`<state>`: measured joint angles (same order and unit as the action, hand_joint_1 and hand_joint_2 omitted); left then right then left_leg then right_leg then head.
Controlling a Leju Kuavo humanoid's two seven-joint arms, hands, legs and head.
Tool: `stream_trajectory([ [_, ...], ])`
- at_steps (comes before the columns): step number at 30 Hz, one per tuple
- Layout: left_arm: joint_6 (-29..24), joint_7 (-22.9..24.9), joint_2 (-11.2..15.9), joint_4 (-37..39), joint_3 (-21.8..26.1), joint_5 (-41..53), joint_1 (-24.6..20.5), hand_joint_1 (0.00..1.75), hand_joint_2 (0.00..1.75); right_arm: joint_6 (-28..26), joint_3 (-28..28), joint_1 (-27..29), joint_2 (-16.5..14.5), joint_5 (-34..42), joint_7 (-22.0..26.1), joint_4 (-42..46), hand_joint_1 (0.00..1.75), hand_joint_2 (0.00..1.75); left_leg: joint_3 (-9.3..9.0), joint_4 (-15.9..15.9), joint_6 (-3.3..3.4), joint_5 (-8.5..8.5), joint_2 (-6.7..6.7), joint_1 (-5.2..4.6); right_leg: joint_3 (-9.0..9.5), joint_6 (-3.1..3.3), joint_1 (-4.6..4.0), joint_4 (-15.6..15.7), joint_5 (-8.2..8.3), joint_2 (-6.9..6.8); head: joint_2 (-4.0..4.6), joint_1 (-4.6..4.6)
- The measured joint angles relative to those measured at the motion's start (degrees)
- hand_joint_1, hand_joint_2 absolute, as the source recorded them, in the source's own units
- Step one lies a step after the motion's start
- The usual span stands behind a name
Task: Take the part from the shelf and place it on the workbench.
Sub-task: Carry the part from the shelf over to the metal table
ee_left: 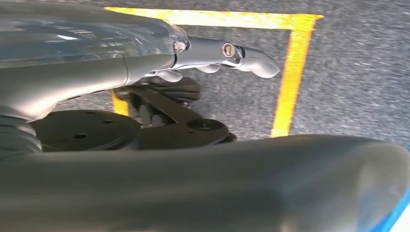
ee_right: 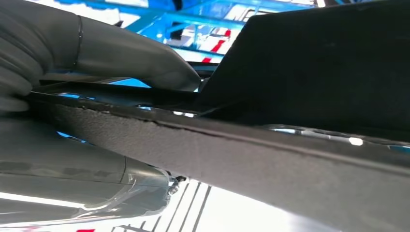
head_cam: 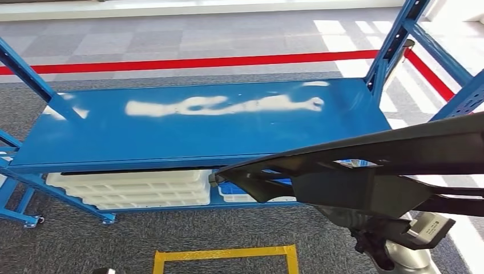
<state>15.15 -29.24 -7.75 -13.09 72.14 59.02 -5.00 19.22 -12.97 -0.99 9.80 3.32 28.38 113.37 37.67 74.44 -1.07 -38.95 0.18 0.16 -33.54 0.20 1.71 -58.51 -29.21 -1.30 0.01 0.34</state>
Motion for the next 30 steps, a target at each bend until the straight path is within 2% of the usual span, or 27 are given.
stream_trajectory([
  [1,0.0,0.0,0.0,0.0,0.0,0.0,0.0,0.0,0.0,0.0,0.0,0.0,0.0,0.1,0.1,0.0,1.75,1.75,-1.12,-0.1,-0.09,1.1,0.0,0.16,-0.79,-0.14,0.02,-0.1,0.53,-0.1,0.0,0.0],
  [2,0.0,0.0,0.0,0.0,0.0,0.1,0.0,0.0,0.0,0.1,0.0,0.1,0.0,0.3,0.2,0.0,1.75,1.75,-3.16,-2.2,-0.11,2.78,-0.01,0.31,-1.54,-0.31,0.04,-0.2,1.06,-0.16,0.01,0.0],
  [3,0.0,0.0,0.1,0.0,-0.1,0.2,0.0,0.0,0.0,0.1,0.0,0.1,0.0,0.4,0.3,0.0,1.75,1.75,-6.01,-6.0,-0.08,4.26,0.0,0.41,-2.13,-0.52,0.05,-0.3,1.58,-0.18,0.01,0.0],
  [4,0.0,0.0,0.1,0.0,-0.1,0.3,-0.1,0.0,0.0,0.2,0.0,0.1,0.0,0.6,0.5,0.0,1.75,1.75,-9.16,-10.6,0.07,5.01,0.01,0.42,-2.57,-0.8,0.0,-0.4,2.06,-0.16,0.01,-0.01],
  [5,0.0,-0.1,0.1,0.0,-0.1,0.4,-0.2,0.0,0.0,0.3,0.0,0.0,0.0,0.7,0.6,0.0,1.75,1.75,-11.8,-14.6,0.36,5.08,0.03,0.38,-2.88,-1.15,-0.04,-0.4,2.61,-0.16,0.01,-0.01],
  [6,0.0,-0.1,0.1,0.0,-0.2,0.5,-0.3,0.0,0.0,0.4,0.0,0.0,0.0,0.8,0.7,0.0,1.75,1.75,-13.49,-17.4,0.68,4.75,0.05,0.25,-3.1,-1.54,-0.05,-0.4,3.2,-0.17,0.01,-0.01],
  [7,0.0,-0.1,0.1,0.0,-0.2,0.5,-0.3,0.0,0.0,0.5,0.0,0.0,0.1,0.8,0.8,0.0,1.75,1.75,-14.14,-18.8,1.01,4.44,0.06,0.07,-3.28,-1.96,-0.05,-0.3,3.8,-0.18,0.01,-0.01],
  [9,-0.1,-0.1,0.1,0.0,-0.3,0.5,-0.3,0.0,0.0,1.0,-0.1,0.0,0.1,0.9,0.9,0.0,1.75,1.75,-13.45,-19.1,1.97,4.97,-0.11,-0.08,-3.75,-2.72,0.12,-0.1,4.29,-0.08,0.01,-0.02],
  [10,-0.1,-0.1,0.2,0.0,-0.3,0.5,-0.4,0.0,0.0,1.2,-0.1,0.0,0.2,0.9,1.0,0.0,1.75,1.75,-12.81,-19.1,2.6,5.55,-0.26,-0.09,-4.19,-2.9,0.16,-0.8,3.09,0.1,0.0,-0.03],
  [11,-0.1,-0.1,0.2,0.0,-0.3,0.5,-0.4,0.0,0.0,1.4,-0.1,0.0,0.2,1.0,1.0,-0.1,1.75,1.75,-12.02,-19.1,3.24,6.29,-0.42,-0.12,-4.83,-2.93,0.18,-2.5,0.8,0.3,0.01,-0.06],
  [12,-0.1,-0.1,0.3,0.0,-0.3,0.5,-0.4,0.0,0.0,1.5,-0.1,0.0,0.2,1.0,1.1,-0.1,1.75,1.75,-11.12,-19.0,3.71,7.0,-0.56,-0.22,-5.61,-2.84,0.14,-5.3,-2.33,0.48,0.01,-0.08],
  [13,-0.1,-0.1,0.3,0.0,-0.3,0.6,-0.4,0.0,0.0,1.7,-0.1,0.0,0.3,1.0,1.1,-0.1,1.75,1.75,-10.15,-18.9,4.04,7.68,-0.6,-0.45,-6.4,-2.73,0.03,-9.1,-5.23,0.58,0.0,-0.1],
  [14,-0.1,-0.1,0.3,0.0,-0.3,0.6,-0.4,0.0,0.0,1.8,-0.1,0.0,0.3,1.1,1.2,-0.1,1.75,1.75,-9.14,-18.6,4.24,8.33,-0.65,-0.7,-6.96,-2.65,-0.11,-12.8,-7.03,0.62,0.0,-0.11],
  [15,-0.1,-0.1,0.3,0.0,-0.4,0.6,-0.4,0.0,0.0,1.9,-0.1,0.0,0.3,1.1,1.2,-0.2,1.75,1.75,-8.09,-18.4,4.38,8.93,-0.69,-0.95,-7.01,-2.58,-0.26,-15.5,-7.41,0.64,0.0,-0.11],
  [16,-0.1,-0.1,0.3,0.0,-0.4,0.7,-0.4,0.0,0.0,2.0,-0.2,0.0,0.3,1.1,1.3,-0.2,1.75,1.75,-7.0,-18.0,4.47,9.48,-0.72,-1.18,-6.28,-2.44,-0.42,-16.6,-6.49,0.65,0.0,-0.12],
  [17,-0.2,-0.1,0.3,0.0,-0.5,0.8,-0.5,0.0,0.0,2.0,-0.2,0.0,0.3,1.2,1.4,-0.3,1.75,1.75,-5.94,-17.6,4.52,9.95,-0.73,-1.38,-4.56,-2.18,-0.62,-15.7,-4.9,0.68,0.0,-0.12],
  [18,-0.2,-0.1,0.3,0.0,-0.5,0.9,-0.5,0.0,0.0,2.1,-0.2,0.0,0.3,1.2,1.4,-0.3,1.75,1.75,-4.98,-17.2,4.54,10.37,-0.73,-1.55,-1.89,-1.77,-0.87,-12.9,-3.54,0.74,0.0,-0.12],
  [19,-0.4,-0.1,0.3,0.0,-0.6,1.0,-0.5,0.0,0.0,2.2,-0.3,-0.1,0.3,1.3,1.5,-0.3,1.75,1.75,-4.16,-16.7,4.5,10.7,-0.71,-1.75,1.45,-1.24,-1.21,-8.7,-2.99,0.81,0.0,-0.12],
  [20,-0.5,-0.1,0.3,0.0,-0.6,1.1,-0.5,0.0,0.0,2.3,-0.3,-0.2,0.3,1.4,1.6,-0.3,1.75,1.75,-3.55,-16.3,4.4,11.04,-0.7,-1.89,4.47,-0.77,-1.46,-4.5,-3.28,0.87,0.01,-0.1],
  [21,-0.6,-0.1,0.3,0.0,-0.6,1.3,-0.5,0.0,0.0,2.3,-0.4,-0.2,0.3,1.6,1.7,-0.3,1.75,1.75,-3.13,-16.0,4.27,11.41,-0.69,-1.96,6.58,-0.42,-1.72,-1.3,-3.89,0.91,0.01,-0.08],
  [22,-0.7,-0.1,0.3,0.0,-0.6,1.4,-0.5,0.0,0.0,2.4,-0.4,-0.3,0.3,1.7,1.8,-0.3,1.75,1.75,-2.82,-15.8,4.05,11.83,-0.69,-1.97,7.64,-0.21,-1.89,0.6,-4.42,0.92,0.01,-0.05],
  [24,-1.0,-0.1,0.3,0.0,-0.7,1.6,-0.4,0.0,0.0,2.7,-0.4,-0.2,0.3,2.0,1.9,-0.3,1.75,1.75,-2.21,-15.6,3.49,12.3,-0.56,-1.97,7.4,0.1,-1.72,1.6,-4.29,0.79,-0.01,-0.02],
  [25,-1.1,-0.1,0.4,0.0,-0.7,1.7,-0.3,0.0,0.0,2.9,-0.5,-0.2,0.3,2.1,2.0,-0.3,1.75,1.75,-1.77,-14.9,3.06,11.35,-0.42,-1.93,6.96,0.42,-1.5,1.9,-3.93,0.68,0.0,0.01],
  [26,-1.2,-0.1,0.4,0.0,-0.7,1.8,-0.2,0.0,0.0,3.1,-0.5,-0.2,0.2,2.2,2.0,-0.3,1.75,1.75,-1.19,-13.5,2.58,9.46,-0.28,-1.8,6.34,0.72,-1.25,2.1,-3.43,0.56,0.01,0.05],
  [28,-1.3,0.0,0.4,0.0,-0.8,1.9,-0.1,0.0,0.0,3.5,-0.6,0.0,0.2,2.4,2.3,-0.4,1.75,1.75,0.14,-8.0,1.59,3.92,-0.14,-1.1,4.63,1.07,-1.07,2.0,-2.18,0.41,0.01,0.13],
  [29,-1.4,0.0,0.4,0.0,-0.9,2.0,-0.1,0.0,0.0,3.8,-0.7,0.0,0.2,2.6,2.6,-0.4,1.75,1.75,0.65,-4.5,1.21,1.95,-0.14,-0.72,3.65,1.0,-1.05,1.8,-1.53,0.34,0.01,0.14],
  [30,-1.4,0.0,0.4,0.0,-1.0,2.1,-0.1,0.0,0.0,4.1,-0.8,0.0,0.2,2.8,2.8,-0.4,1.75,1.75,0.75,-1.9,0.92,1.23,-0.15,-0.42,2.62,0.9,-1.02,1.6,-0.91,0.26,0.01,0.14],
])
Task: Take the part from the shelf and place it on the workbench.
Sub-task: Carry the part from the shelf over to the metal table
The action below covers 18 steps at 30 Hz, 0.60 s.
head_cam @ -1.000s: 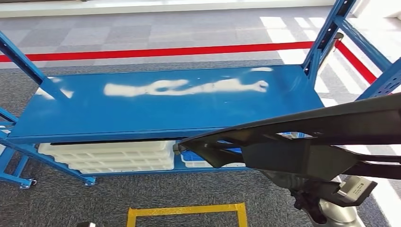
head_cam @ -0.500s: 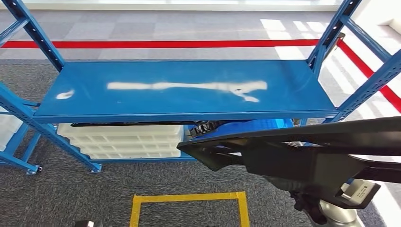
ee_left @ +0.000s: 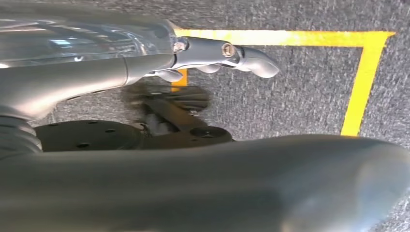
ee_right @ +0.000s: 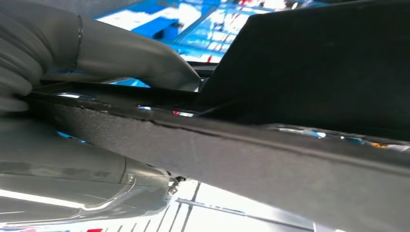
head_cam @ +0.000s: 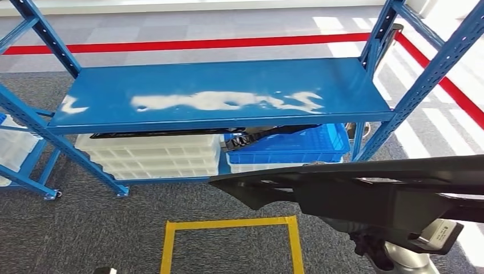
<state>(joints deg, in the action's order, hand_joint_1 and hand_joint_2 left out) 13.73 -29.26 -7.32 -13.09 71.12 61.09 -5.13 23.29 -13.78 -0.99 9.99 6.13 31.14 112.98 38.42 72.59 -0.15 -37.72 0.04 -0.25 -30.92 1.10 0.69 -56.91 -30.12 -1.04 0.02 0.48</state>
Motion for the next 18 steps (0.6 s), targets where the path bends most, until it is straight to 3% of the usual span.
stream_trajectory([
  [2,0.0,0.0,0.0,0.0,-0.2,0.2,0.0,0.0,0.0,0.6,-0.1,0.0,0.0,0.3,0.4,0.0,1.75,1.75,-1.95,0.7,-0.32,2.2,0.0,0.41,-2.12,-0.3,0.11,-0.6,1.12,-0.16,-0.01,0.0],
  [4,0.0,0.1,0.1,0.0,-0.4,0.4,-0.1,0.0,0.0,1.2,-0.2,0.0,0.0,0.5,0.9,0.0,1.75,1.75,-7.28,-5.7,-0.27,4.9,0.02,0.57,-3.84,-0.72,0.22,-1.3,2.07,-0.21,-0.02,0.0],
  [6,0.0,0.1,0.1,0.0,-0.6,0.6,-0.2,0.0,0.0,1.8,-0.2,0.0,0.0,0.9,1.4,0.1,1.75,1.75,-12.72,-13.8,0.22,4.41,0.08,0.4,-4.75,-1.34,0.21,-1.6,3.02,-0.23,-0.01,-0.01],
  [8,-0.1,0.3,0.2,0.0,-0.6,0.7,-0.4,0.0,0.0,2.4,-0.2,-0.1,0.0,0.8,1.8,0.1,1.75,1.75,-14.47,-17.2,0.82,3.43,0.12,0.07,-5.12,-2.06,0.27,-1.5,4.11,-0.32,-0.01,-0.02],
  [10,-0.1,0.4,0.2,0.0,-0.6,0.7,-0.3,0.0,0.0,2.9,-0.3,-0.2,0.3,0.2,2.0,0.1,1.75,1.75,-13.62,-17.5,1.67,4.28,0.05,0.12,-5.69,-2.72,0.41,-1.7,3.96,-0.18,-0.01,-0.04],
  [11,-0.1,0.4,0.3,0.0,-0.6,0.7,-0.3,0.0,0.0,3.1,-0.4,-0.2,0.6,-0.1,2.1,0.1,1.75,1.75,-12.93,-17.5,2.16,4.94,0.0,0.19,-6.21,-2.89,0.44,-2.6,2.48,0.0,-0.01,-0.06],
  [14,-0.1,0.4,0.4,0.0,-0.6,0.7,-0.4,0.0,0.0,3.7,-0.6,-0.2,1.4,-0.8,2.6,0.0,1.75,1.75,-10.25,-17.3,3.12,7.08,0.1,0.02,-8.61,-3.03,0.43,-11.5,-5.63,0.4,-0.01,-0.13],
  [15,-0.1,0.4,0.4,0.0,-0.6,0.8,-0.4,0.0,0.0,3.9,-0.6,-0.2,1.7,-0.9,2.8,0.0,1.75,1.75,-9.26,-17.2,3.21,7.74,0.24,-0.1,-9.09,-3.1,0.42,-15.0,-7.07,0.46,-0.01,-0.14],
  [16,0.0,0.4,0.4,0.0,-0.6,0.8,-0.4,0.0,0.0,4.1,-0.6,-0.3,1.9,-1.0,2.9,0.0,1.75,1.75,-8.3,-17.0,3.22,8.31,0.42,-0.2,-9.02,-3.15,0.41,-17.2,-7.24,0.52,-0.01,-0.13],
  [17,0.0,0.4,0.4,0.0,-0.6,0.8,-0.5,0.0,0.0,4.2,-0.7,-0.3,2.1,-1.0,3.0,-0.1,1.75,1.75,-7.27,-16.7,3.18,8.85,0.6,-0.27,-7.96,-3.17,0.41,-17.5,-6.18,0.6,-0.02,-0.13],
  [18,0.0,0.4,0.4,0.0,-0.6,0.8,-0.5,0.0,0.0,4.3,-0.8,-0.4,2.2,-1.0,3.0,-0.1,1.75,1.75,-6.35,-16.4,3.1,9.3,0.77,-0.3,-5.91,-3.15,0.41,-15.7,-4.57,0.72,-0.01,-0.13],
])
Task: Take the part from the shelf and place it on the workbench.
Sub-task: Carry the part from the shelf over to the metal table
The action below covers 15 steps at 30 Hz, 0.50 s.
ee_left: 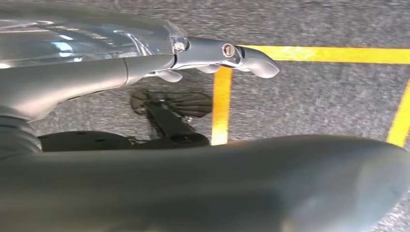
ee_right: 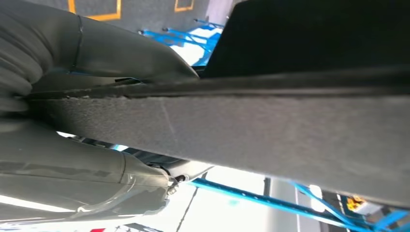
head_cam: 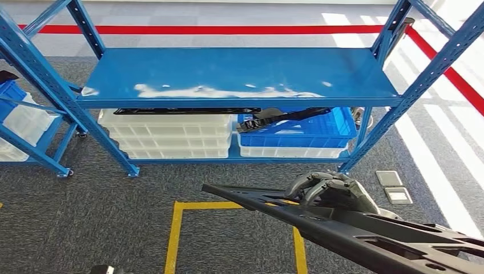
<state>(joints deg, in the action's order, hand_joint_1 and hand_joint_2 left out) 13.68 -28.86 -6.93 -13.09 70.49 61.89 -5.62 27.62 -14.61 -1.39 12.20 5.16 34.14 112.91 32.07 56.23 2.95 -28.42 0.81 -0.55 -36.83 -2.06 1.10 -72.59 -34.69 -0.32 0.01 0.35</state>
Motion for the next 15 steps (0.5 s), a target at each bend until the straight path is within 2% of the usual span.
stream_trajectory([
  [2,0.0,0.0,0.0,0.0,0.0,0.0,-0.1,0.0,0.0,0.0,-0.2,-0.3,0.2,0.0,0.0,0.0,1.75,1.75,1.5,0.8,-0.26,0.64,0.28,-0.12,5.9,0.23,-0.06,8.0,2.25,0.59,0.01,-0.01],
  [3,0.0,0.0,0.0,0.0,0.0,0.0,-0.1,0.0,0.0,0.1,-0.3,-0.4,0.2,0.1,0.0,0.0,1.75,1.75,2.02,1.2,-0.42,0.94,0.38,-0.2,8.31,0.42,-0.12,11.8,2.31,0.93,0.01,0.02],
  [4,0.0,-0.1,0.0,0.0,0.0,0.0,-0.1,0.0,0.0,0.1,-0.3,-0.5,0.3,0.2,0.0,0.0,1.75,1.75,2.43,1.4,-0.6,1.29,0.48,-0.26,9.78,0.6,-0.23,14.3,2.08,1.23,0.0,0.05],
  [5,0.0,-0.1,0.0,0.0,0.0,0.0,-0.1,0.0,0.0,0.1,-0.4,-0.6,0.4,0.3,0.1,0.0,1.75,1.75,2.72,1.6,-0.78,1.69,0.55,-0.3,10.35,0.77,-0.37,15.5,1.82,1.37,0.01,0.08],
  [7,0.0,-0.1,0.1,0.0,0.0,0.0,0.0,0.0,0.0,0.2,-0.4,-0.6,0.5,0.5,0.2,0.0,1.75,1.75,3.19,1.8,-1.25,2.01,0.64,-0.26,10.08,1.09,-0.28,15.9,2.1,1.07,0.01,0.09],
  [8,0.0,-0.1,0.2,0.0,0.0,0.0,0.0,0.0,0.0,0.3,-0.4,-0.7,0.6,0.6,0.3,0.0,1.75,1.75,3.59,2.3,-1.61,1.15,0.56,-0.21,9.77,1.35,-0.14,16.0,2.25,0.87,0.02,0.1],
  [9,-0.1,-0.1,0.3,0.0,0.0,0.0,0.0,0.0,0.0,0.3,-0.4,-0.6,0.6,0.8,0.4,0.0,1.75,1.75,4.31,4.0,-2.05,-0.74,0.42,-0.1,9.23,1.66,0.01,16.1,2.44,0.62,0.01,0.11],
  [10,-0.1,-0.1,0.3,0.0,0.0,0.0,-0.1,0.0,0.0,0.5,-0.4,-0.6,0.6,0.9,0.4,0.0,1.75,1.75,5.22,6.8,-2.48,-3.36,0.2,0.09,8.59,1.99,0.07,16.1,2.58,0.37,0.0,0.14],
  [12,-0.1,-0.1,0.3,0.0,0.0,0.0,-0.2,0.0,0.0,0.6,-0.4,-0.4,0.6,1.0,0.6,0.0,1.75,1.75,7.1,14.5,-3.08,-8.09,-0.02,0.4,7.01,2.52,-0.07,15.4,3.06,-0.15,0.0,0.15],
  [13,-0.1,-0.1,0.3,0.0,0.0,0.0,-0.2,0.0,0.0,0.7,-0.5,-0.4,0.6,1.0,0.6,0.0,1.75,1.75,7.35,17.3,-3.18,-8.9,-0.05,0.46,6.3,2.63,-0.16,15.0,3.32,-0.42,0.0,0.15],
  [14,-0.1,-0.1,0.3,0.0,0.0,0.0,-0.2,0.0,0.0,0.7,-0.5,-0.3,0.6,1.0,0.7,0.0,1.75,1.75,6.78,18.3,-3.12,-8.54,-0.07,0.47,5.61,2.67,-0.26,14.6,3.54,-0.66,0.01,0.15],
  [15,-0.1,-0.1,0.3,0.0,0.0,0.0,-0.2,0.0,0.0,0.7,-0.5,-0.3,0.6,1.0,0.7,0.0,1.75,1.75,5.23,17.2,-2.86,-7.26,-0.08,0.41,5.0,2.68,-0.41,14.2,3.73,-0.84,0.01,0.15],
])
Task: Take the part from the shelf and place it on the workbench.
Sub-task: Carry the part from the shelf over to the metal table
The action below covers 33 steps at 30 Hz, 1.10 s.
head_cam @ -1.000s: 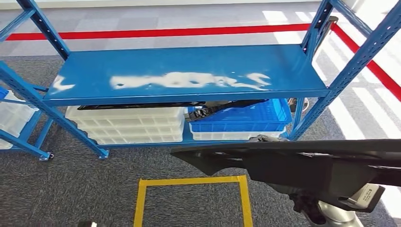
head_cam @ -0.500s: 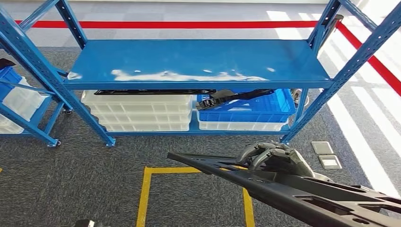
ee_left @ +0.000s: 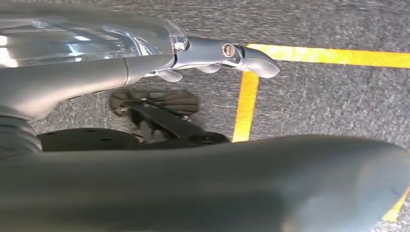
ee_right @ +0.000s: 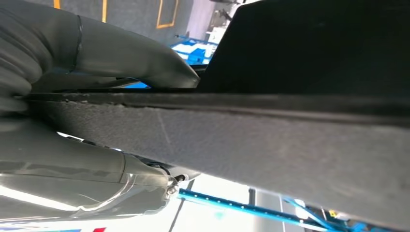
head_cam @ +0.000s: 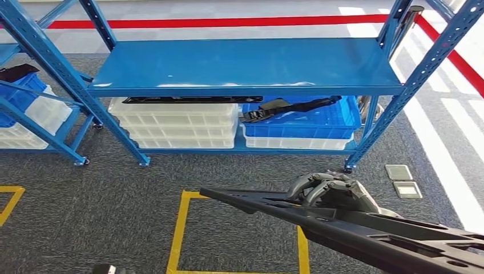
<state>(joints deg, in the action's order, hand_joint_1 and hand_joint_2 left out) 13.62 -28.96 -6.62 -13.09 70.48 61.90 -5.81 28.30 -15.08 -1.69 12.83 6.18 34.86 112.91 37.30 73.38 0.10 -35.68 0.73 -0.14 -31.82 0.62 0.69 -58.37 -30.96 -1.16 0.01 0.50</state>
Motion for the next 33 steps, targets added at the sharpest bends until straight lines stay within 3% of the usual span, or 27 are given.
stream_trajectory([
  [1,0.0,0.0,0.0,0.0,0.0,0.0,0.0,0.0,0.0,0.0,0.0,0.0,0.0,0.0,0.0,0.0,1.75,1.75,-2.24,-2.9,0.47,1.52,0.0,-0.13,-0.46,0.0,-0.16,-0.3,0.15,-0.11,-0.01,0.0],
  [3,0.0,0.0,0.3,0.0,0.0,0.0,-0.1,0.0,0.0,0.1,0.0,0.0,0.0,0.0,0.2,0.0,1.75,1.75,-7.52,-10.8,1.91,2.98,-0.08,-0.69,-1.0,-0.17,-0.4,-0.6,0.58,-0.31,-0.01,-0.03],
  [5,0.0,-0.1,0.6,0.0,-0.1,0.1,-0.2,0.0,0.0,0.3,0.0,-0.1,0.0,0.0,0.2,0.0,1.75,1.75,-10.1,-15.4,2.76,2.98,-0.18,-1.3,-1.36,-0.83,-0.23,-0.7,1.34,-0.48,-0.01,-0.07],
  [7,0.1,-0.2,0.6,0.0,-0.1,0.1,-0.2,0.0,0.0,0.4,0.0,-0.2,0.0,0.0,0.3,0.0,1.75,1.75,-10.0,-16.3,3.03,3.91,-0.22,-1.36,-1.76,-1.64,0.04,-0.6,1.94,-0.44,-0.01,-0.06],
  [8,0.1,-0.2,0.6,0.0,-0.1,0.1,-0.2,0.0,0.0,0.5,0.1,-0.2,0.1,0.0,0.3,0.0,1.75,1.75,-9.78,-16.9,3.25,4.5,-0.22,-1.18,-2.18,-1.92,0.05,-0.9,1.38,-0.19,-0.01,-0.05],
  [10,0.1,-0.2,0.6,0.0,-0.2,0.1,-0.4,0.0,0.0,0.7,0.3,-0.3,0.1,0.1,0.3,0.0,1.75,1.75,-8.83,-18.0,3.61,5.71,-0.27,-0.66,-3.53,-2.26,0.02,-3.9,-2.34,0.45,-0.01,-0.09],
  [12,0.1,-0.2,0.6,0.0,-0.4,0.2,-0.5,0.0,0.0,0.9,0.5,-0.3,0.2,0.1,0.3,-0.2,1.75,1.75,-7.19,-17.8,3.45,6.46,-0.41,-0.57,-5.15,-2.6,0.11,-10.2,-7.03,0.77,-0.01,-0.13],
  [13,0.1,-0.2,0.6,0.0,-0.5,0.2,-0.5,0.0,0.0,1.0,0.7,-0.3,0.2,0.1,0.3,-0.3,1.75,1.75,-6.32,-17.4,3.29,6.81,-0.55,-0.5,-5.55,-2.86,0.19,-13.3,-8.05,0.79,0.0,-0.13],
  [14,0.1,-0.2,0.5,0.0,-0.5,0.3,-0.5,0.0,0.0,1.0,0.8,-0.3,0.2,0.1,0.2,-0.4,1.75,1.75,-5.37,-16.8,3.1,7.13,-0.7,-0.36,-5.33,-3.17,0.29,-15.0,-7.77,0.79,-0.01,-0.13],
  [15,0.1,-0.2,0.5,0.0,-0.5,0.3,-0.5,0.0,0.0,1.0,0.9,-0.3,0.2,0.1,0.2,-0.5,1.75,1.75,-4.33,-16.2,2.84,7.41,-0.81,-0.16,-4.3,-3.56,0.45,-15.1,-6.36,0.78,-0.01,-0.13],
  [17,0.1,-0.2,0.5,0.0,-0.6,0.3,-0.6,0.0,0.0,1.0,1.0,-0.3,0.3,0.2,0.1,-0.5,1.75,1.75,-2.31,-14.6,2.23,7.85,-0.89,0.25,-0.03,-4.47,0.92,-9.7,-3.35,0.85,-0.01,-0.14],
  [18,0.1,-0.2,0.6,0.0,-0.6,0.3,-0.6,0.0,0.0,1.0,1.0,-0.3,0.4,0.2,0.1,-0.5,1.75,1.75,-1.43,-13.8,1.91,8.05,-0.84,0.31,2.38,-4.66,1.01,-5.9,-3.06,1.04,-0.01,-0.14],
  [20,0.1,-0.2,0.6,0.0,-0.7,0.3,-0.7,0.0,0.0,1.1,1.2,-0.3,0.4,0.3,0.0,-0.5,1.75,1.75,-0.3,-12.7,1.32,8.73,-0.68,0.18,5.03,-4.36,0.99,-1.2,-4.25,1.39,0.0,-0.1],
  [22,0.2,-0.3,0.6,0.0,-0.8,0.3,-0.6,0.0,0.0,1.2,1.3,-0.3,0.5,0.4,0.0,-0.6,1.75,1.75,0.23,-12.6,0.87,9.67,-0.57,0.15,4.85,-3.16,0.84,-0.6,-4.22,1.37,0.0,-0.04],
  [23,0.2,-0.3,0.6,0.0,-0.8,0.3,-0.6,0.0,0.0,1.2,1.3,-0.3,0.5,0.5,0.0,-0.6,1.75,1.75,0.47,-12.5,0.63,9.33,-0.55,0.23,4.38,-2.45,0.84,-0.7,-3.79,1.18,0.0,-0.03],
  [24,0.2,-0.3,0.6,0.0,-0.8,0.3,-0.5,0.0,0.0,1.2,1.4,-0.2,0.5,0.6,0.0,-0.6,1.75,1.75,0.74,-11.8,0.35,7.86,-0.56,0.32,3.76,-1.64,0.86,-0.7,-3.23,0.97,0.0,-0.02],
  [26,0.2,-0.3,0.6,0.0,-0.8,0.3,-0.5,0.0,0.0,1.2,1.5,-0.1,0.5,0.7,0.0,-0.6,1.75,1.75,1.55,-7.6,-0.22,2.28,-0.59,0.45,2.08,-0.49,0.82,-0.7,-1.91,0.55,0.0,0.01],
  [27,0.2,-0.3,0.6,0.0,-0.8,0.3,-0.5,0.0,0.0,1.2,1.5,0.0,0.5,0.8,0.0,-0.6,1.75,1.75,2.02,-4.0,-0.39,-0.58,-0.59,0.48,1.04,-0.23,0.7,-0.8,-1.13,0.41,0.01,0.02],
  [28,0.3,-0.3,0.6,0.0,-0.8,0.3,-0.5,0.0,0.0,1.2,1.6,0.1,0.5,0.9,0.0,-0.7,1.75,1.75,2.29,-0.5,-0.44,-2.23,-0.59,0.49,-0.06,-0.14,0.57,-0.8,-0.32,0.27,0.01,0.02],
  [29,0.3,-0.3,0.6,0.0,-0.8,0.3,-0.5,0.0,0.0,1.2,1.8,0.3,0.5,0.9,0.0,-0.7,1.75,1.75,2.09,2.2,-0.36,-2.57,-0.59,0.49,-1.21,-0.1,0.41,-0.8,0.53,0.15,0.01,0.02],
  [30,0.3,-0.3,0.6,0.0,-0.8,0.3,-0.5,0.0,0.0,1.2,1.9,0.5,0.5,0.9,0.0,-0.8,1.75,1.75,1.15,3.1,-0.12,-1.44,-0.58,0.46,-2.27,-0.1,0.24,-0.9,1.31,0.06,0.01,0.02],
  [31,0.3,-0.3,0.6,0.0,-0.8,0.3,-0.5,0.0,0.0,1.2,2.1,0.6,0.5,0.9,0.0,-0.8,1.75,1.75,-0.72,2.0,0.3,0.35,-0.58,0.36,-3.27,-0.12,0.06,-0.9,2.06,0.0,0.01,0.02],
  [33,0.2,-0.3,0.6,0.0,-0.9,0.3,-0.6,0.0,0.0,1.0,2.5,0.7,0.4,0.8,0.1,-0.8,1.75,1.75,-7.43,-5.8,1.6,2.17,-0.57,-0.32,-4.74,-0.26,-0.18,-1.0,3.52,-0.02,-0.01,0.01],
])
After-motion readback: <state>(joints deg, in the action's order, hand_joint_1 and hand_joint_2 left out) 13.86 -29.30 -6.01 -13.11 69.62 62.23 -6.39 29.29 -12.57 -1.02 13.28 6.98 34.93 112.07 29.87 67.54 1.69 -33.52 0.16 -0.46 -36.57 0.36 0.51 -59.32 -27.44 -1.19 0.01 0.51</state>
